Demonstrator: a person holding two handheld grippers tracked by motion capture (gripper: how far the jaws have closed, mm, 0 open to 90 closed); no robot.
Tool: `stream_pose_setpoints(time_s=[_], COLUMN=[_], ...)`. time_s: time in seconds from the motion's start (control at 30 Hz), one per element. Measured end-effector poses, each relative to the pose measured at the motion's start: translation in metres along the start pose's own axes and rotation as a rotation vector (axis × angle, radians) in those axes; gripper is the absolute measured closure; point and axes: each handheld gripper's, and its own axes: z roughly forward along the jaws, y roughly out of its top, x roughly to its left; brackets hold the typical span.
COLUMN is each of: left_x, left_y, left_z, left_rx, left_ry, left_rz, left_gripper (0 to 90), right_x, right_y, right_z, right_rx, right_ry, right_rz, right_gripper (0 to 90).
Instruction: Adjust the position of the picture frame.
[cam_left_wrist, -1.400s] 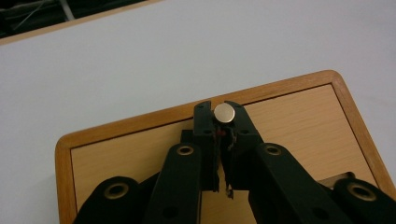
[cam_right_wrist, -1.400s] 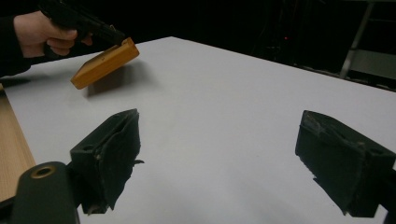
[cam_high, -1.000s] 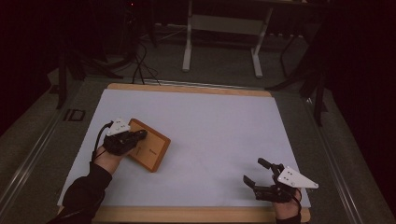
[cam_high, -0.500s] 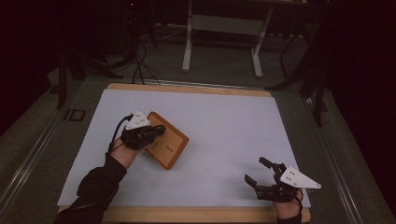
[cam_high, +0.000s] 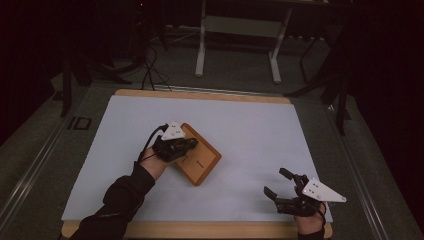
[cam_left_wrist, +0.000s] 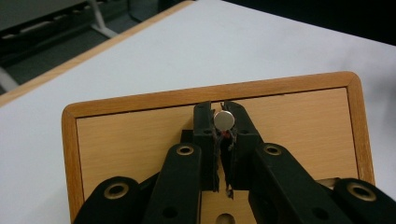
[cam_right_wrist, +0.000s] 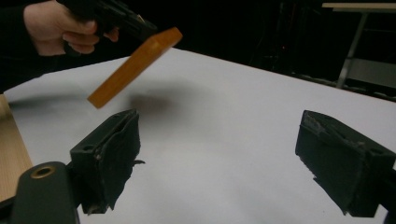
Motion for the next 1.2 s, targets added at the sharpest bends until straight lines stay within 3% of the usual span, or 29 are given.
stream_pose_setpoints(time_s=[0.47, 1.2], left_x=[-0.017, -0.026], left_y=[0.006, 0.003], left_z=[0.049, 0.105], left_rx=[0.046, 0.115], left_ry=[-0.054, -0.055], left_rz=[0.019, 0.027], left_gripper=[85.3, 85.2], right_x=[0.0, 0.0], right_y=[0.0, 0.0], right_z=[-0.002, -0.001], right_rx=[-0.009, -0.008], right_ry=[0.007, 0.022], right_rz=[0.0, 0.004], right_gripper=[13.7, 13.7])
